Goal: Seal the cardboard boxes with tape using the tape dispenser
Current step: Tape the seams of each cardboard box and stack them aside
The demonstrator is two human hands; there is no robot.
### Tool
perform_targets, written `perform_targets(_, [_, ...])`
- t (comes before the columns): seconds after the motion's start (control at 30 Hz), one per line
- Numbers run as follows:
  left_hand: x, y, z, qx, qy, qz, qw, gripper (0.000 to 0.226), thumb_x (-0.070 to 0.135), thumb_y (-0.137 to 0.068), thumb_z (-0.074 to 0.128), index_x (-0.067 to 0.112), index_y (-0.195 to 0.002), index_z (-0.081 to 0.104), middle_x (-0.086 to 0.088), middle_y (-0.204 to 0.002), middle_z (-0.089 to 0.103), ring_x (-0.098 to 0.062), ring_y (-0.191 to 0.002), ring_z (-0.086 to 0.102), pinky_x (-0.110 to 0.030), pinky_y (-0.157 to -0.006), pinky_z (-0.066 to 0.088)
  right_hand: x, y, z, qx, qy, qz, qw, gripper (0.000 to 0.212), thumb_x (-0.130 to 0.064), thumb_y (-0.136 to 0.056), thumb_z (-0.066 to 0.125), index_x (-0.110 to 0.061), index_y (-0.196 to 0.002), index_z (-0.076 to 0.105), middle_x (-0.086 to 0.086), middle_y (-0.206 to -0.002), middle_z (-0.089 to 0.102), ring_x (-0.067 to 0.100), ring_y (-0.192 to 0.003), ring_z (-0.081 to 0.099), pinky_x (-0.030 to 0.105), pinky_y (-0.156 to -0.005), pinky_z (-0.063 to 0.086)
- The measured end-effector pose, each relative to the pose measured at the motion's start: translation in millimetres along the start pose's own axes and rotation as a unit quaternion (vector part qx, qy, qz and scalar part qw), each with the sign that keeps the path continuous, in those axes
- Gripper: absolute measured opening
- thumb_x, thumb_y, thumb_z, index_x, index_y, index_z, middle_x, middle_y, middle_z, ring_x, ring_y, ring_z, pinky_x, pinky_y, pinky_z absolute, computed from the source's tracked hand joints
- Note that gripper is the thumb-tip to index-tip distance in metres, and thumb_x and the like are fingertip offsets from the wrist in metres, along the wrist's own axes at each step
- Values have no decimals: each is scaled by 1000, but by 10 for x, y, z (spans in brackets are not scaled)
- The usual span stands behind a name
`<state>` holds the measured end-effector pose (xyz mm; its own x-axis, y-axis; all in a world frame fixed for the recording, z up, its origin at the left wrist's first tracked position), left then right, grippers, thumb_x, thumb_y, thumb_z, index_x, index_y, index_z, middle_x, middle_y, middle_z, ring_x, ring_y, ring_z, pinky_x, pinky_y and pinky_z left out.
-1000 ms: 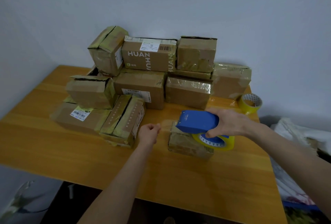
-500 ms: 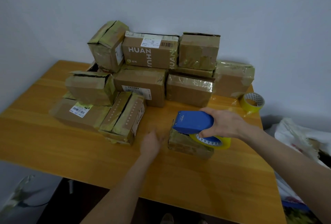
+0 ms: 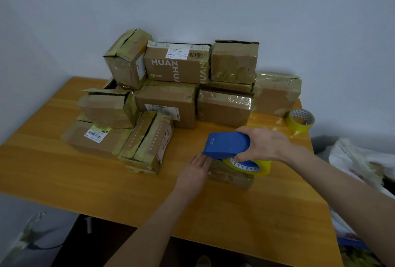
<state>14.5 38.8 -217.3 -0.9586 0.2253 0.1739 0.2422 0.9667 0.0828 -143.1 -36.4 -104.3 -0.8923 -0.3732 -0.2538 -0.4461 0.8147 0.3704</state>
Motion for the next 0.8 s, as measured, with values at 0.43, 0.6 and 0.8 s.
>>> perform_targets(0.43, [86,-35,-148,-16,-35,-19,999,73,48,-97,45,32,-153,1,3,-161,6,-18,-148,9,-38,-118,15,632,338,-19,-8,-40,51,998,61,-52,-71,74,-32,-122,48,-8,-101,61,15,-88,59,34,-77,53])
perform_targets(0.6, [72,-78,-200,-11,-102,6,995,63,40,-99,42,35,-152,8,5,-160,12,-18,-146,13,-37,-117,18,672,358,35,-16,-37,45,998,73,-52,-73,73,-33,-136,40,-8,-110,57,16,-95,55,30,-77,48])
perform_targets(0.8, [34,-76,-246,-6,-137,-13,990,74,19,-97,48,30,-149,-5,-5,-158,-22,-28,-144,-23,-49,-120,-5,590,331,116,-16,3,21,1000,78,-59,-71,69,-43,-139,33,-15,-111,57,15,-97,56,38,-82,54])
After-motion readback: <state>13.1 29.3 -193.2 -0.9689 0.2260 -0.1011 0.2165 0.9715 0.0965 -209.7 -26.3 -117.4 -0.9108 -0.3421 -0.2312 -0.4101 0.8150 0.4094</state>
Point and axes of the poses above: each hand's wrist, its own y-axis away from the middle knuckle, its own z-axis out of the palm, x = y × z, the point moved 6 cm from there along -y, towards the middle knuckle
